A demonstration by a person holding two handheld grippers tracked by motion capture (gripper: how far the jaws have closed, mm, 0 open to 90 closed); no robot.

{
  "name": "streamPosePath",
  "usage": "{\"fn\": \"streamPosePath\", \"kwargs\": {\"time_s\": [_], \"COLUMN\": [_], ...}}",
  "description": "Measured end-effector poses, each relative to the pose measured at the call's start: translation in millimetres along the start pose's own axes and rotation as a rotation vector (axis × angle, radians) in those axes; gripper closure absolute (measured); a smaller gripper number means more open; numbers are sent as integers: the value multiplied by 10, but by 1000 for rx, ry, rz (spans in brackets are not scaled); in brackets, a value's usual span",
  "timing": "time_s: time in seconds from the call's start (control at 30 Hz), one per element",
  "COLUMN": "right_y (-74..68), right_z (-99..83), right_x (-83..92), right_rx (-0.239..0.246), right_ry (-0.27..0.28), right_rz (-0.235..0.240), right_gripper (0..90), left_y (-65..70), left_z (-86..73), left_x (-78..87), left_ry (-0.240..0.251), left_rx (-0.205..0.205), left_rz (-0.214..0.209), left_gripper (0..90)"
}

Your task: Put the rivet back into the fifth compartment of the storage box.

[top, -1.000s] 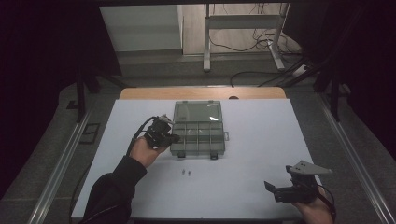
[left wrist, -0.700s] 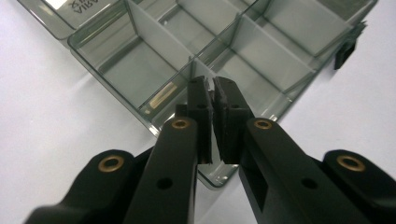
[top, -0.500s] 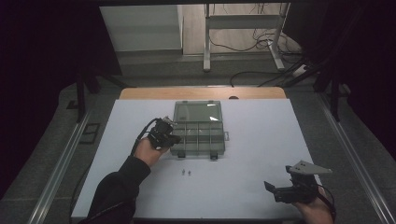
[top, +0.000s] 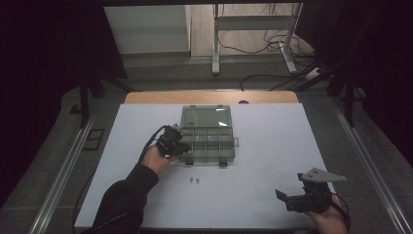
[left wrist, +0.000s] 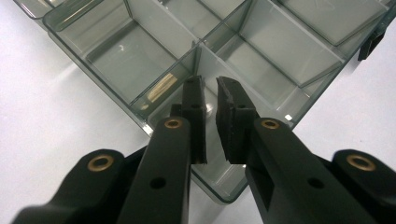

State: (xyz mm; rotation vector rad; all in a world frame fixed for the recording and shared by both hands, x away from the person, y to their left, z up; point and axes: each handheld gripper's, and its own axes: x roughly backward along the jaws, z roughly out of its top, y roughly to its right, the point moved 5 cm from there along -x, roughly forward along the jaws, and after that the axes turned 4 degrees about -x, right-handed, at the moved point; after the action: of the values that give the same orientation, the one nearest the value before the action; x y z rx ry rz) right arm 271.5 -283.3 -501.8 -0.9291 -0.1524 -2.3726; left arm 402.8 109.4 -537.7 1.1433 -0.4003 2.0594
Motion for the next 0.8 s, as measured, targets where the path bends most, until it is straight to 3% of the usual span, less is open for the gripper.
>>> {"fn": "streamPosePath", "kwargs": {"time_s": [0.33, 0.8], "right_y": [2, -1], "right_z": [0, 0], "right_x": [-1, -2], "right_rx": [0, 1], "right_ry": [-3, -2], "right_rz": [-1, -3], "right_gripper": [0, 0], "left_y": [22, 77], "left_z": [21, -15], "left_x": [85, 280], "left_ry": [30, 91], "left_rx": [11, 24], "left_rz": [3, -5], "left_gripper": [808, 639]}}
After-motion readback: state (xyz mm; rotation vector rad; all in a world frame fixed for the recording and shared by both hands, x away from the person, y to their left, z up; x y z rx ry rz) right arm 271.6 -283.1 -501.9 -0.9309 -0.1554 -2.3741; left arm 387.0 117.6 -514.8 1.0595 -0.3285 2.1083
